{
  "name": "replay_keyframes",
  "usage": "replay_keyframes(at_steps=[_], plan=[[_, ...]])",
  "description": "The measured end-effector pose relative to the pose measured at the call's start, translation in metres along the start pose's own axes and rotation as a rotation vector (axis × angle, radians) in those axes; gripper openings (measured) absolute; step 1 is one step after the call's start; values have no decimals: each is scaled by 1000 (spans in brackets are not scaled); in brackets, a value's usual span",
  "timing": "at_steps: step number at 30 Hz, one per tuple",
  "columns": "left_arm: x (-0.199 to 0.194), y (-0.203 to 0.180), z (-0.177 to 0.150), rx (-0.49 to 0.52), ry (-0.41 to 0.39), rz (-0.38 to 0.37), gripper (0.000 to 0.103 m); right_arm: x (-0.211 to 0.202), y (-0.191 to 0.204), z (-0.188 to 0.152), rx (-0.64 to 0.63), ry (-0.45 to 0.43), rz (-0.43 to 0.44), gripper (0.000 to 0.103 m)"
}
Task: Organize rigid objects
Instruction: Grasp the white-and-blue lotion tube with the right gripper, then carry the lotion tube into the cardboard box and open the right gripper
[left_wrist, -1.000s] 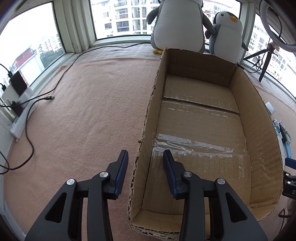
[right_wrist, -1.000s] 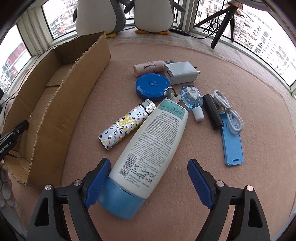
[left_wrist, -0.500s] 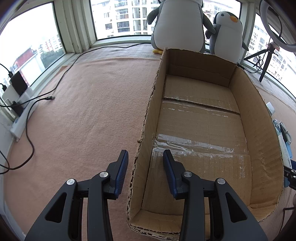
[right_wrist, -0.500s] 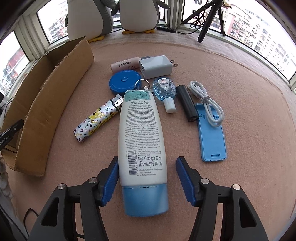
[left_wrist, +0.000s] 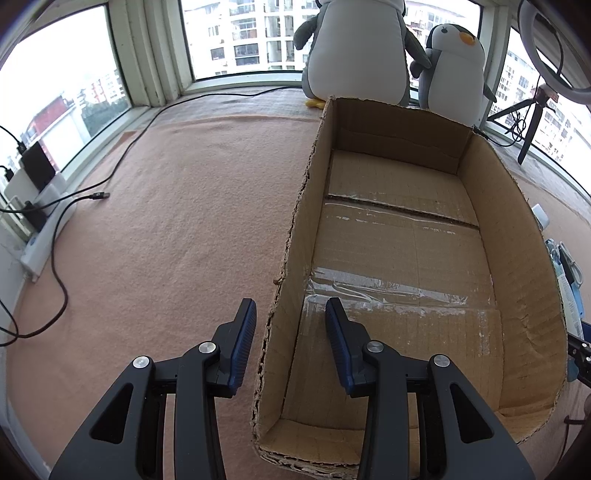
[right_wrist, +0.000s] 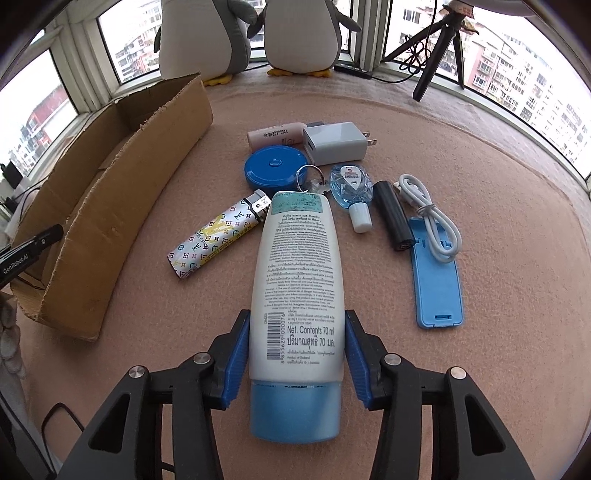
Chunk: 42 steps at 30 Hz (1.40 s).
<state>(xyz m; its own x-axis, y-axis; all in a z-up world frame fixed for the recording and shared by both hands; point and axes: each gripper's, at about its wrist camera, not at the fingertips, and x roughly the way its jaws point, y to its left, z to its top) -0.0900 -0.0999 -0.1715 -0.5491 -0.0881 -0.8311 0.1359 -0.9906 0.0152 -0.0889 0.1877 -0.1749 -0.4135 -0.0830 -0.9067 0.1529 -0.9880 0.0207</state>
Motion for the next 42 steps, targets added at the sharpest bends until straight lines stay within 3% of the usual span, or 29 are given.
replay_keyframes(at_steps=[7, 13, 23, 32, 42], plan=[[0, -1, -1, 8, -1, 8, 38, -17, -1, -6, 32, -42, 28, 44], [0, -1, -1, 8, -1, 6, 38, -45, 13, 9, 15, -116, 70, 44], [1, -1, -2, 13, -9, 9, 38, -64, 83, 53, -96, -207, 194, 44], [1, -1, -3, 10, -16, 3, 38, -33, 142, 70, -190, -176, 241, 44], [1, 0, -3, 13, -17, 6, 38, -9, 153, 72, -207, -133, 263, 44]])
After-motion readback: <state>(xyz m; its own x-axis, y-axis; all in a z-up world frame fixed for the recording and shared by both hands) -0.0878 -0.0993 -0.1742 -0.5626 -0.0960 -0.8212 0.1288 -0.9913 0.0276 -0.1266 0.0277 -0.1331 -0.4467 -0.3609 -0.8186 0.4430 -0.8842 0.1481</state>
